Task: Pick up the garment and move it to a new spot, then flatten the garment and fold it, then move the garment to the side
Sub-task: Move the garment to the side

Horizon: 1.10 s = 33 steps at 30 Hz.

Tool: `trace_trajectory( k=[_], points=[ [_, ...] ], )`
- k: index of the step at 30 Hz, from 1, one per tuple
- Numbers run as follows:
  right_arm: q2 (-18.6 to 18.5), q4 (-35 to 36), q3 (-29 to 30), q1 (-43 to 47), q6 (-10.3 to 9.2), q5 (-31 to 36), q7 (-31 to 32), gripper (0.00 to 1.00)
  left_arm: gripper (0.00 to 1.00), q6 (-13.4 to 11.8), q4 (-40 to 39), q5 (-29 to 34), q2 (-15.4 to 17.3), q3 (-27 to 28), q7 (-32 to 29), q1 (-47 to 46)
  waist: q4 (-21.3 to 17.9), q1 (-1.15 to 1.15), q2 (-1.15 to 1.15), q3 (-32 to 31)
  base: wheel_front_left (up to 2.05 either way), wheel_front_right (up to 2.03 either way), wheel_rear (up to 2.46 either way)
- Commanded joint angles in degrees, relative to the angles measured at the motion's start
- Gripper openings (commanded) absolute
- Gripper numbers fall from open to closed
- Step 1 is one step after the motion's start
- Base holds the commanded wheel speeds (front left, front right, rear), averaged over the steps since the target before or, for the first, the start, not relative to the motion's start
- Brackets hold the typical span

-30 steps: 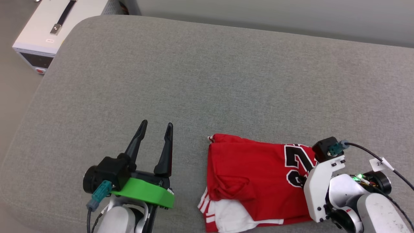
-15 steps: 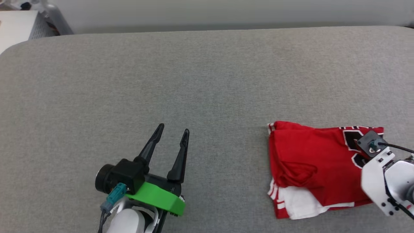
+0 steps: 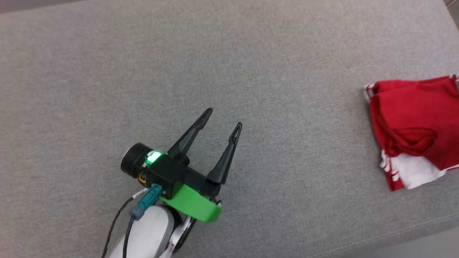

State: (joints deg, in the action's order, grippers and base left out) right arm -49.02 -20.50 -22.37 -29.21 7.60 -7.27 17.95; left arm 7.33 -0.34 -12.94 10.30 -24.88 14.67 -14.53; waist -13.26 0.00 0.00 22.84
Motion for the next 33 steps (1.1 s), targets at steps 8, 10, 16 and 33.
trace_trajectory(
  k=[8, 10, 16, 33],
  points=[
    [1.8, -9.2, 8.3, -6.7, -0.11, 4.7, -5.1, 0.0, 1.0, 0.2, -3.7, 1.2, 1.7, -1.3, 0.3, -5.8, -1.1, 0.0, 0.0, 11.3, 0.0, 0.0, 0.0],
    [2.3, -10.7, 11.0, -7.5, -0.11, 6.0, -5.7, 0.0, 1.0, 0.2, -4.5, 1.3, 1.9, -1.2, 0.3, -6.5, -0.5, 0.0, 0.0, 12.4, 0.0, 0.0, 0.0],
    [4.6, -14.4, 17.6, -8.9, -0.11, 10.1, -5.7, 0.0, 1.0, 0.2, -6.0, 1.4, 2.0, -1.5, 0.3, -8.1, 1.5, 0.0, 0.0, 14.0, 0.0, 0.0, 0.0],
    [11.3, -13.0, 23.5, -9.3, -0.11, 16.5, -8.1, 1.0, 1.0, 0.2, -3.3, 0.1, -0.7, 0.7, 0.3, -5.6, 4.4, 0.0, 0.0, 5.0, 0.0, 0.0, 0.0]
  ],
)
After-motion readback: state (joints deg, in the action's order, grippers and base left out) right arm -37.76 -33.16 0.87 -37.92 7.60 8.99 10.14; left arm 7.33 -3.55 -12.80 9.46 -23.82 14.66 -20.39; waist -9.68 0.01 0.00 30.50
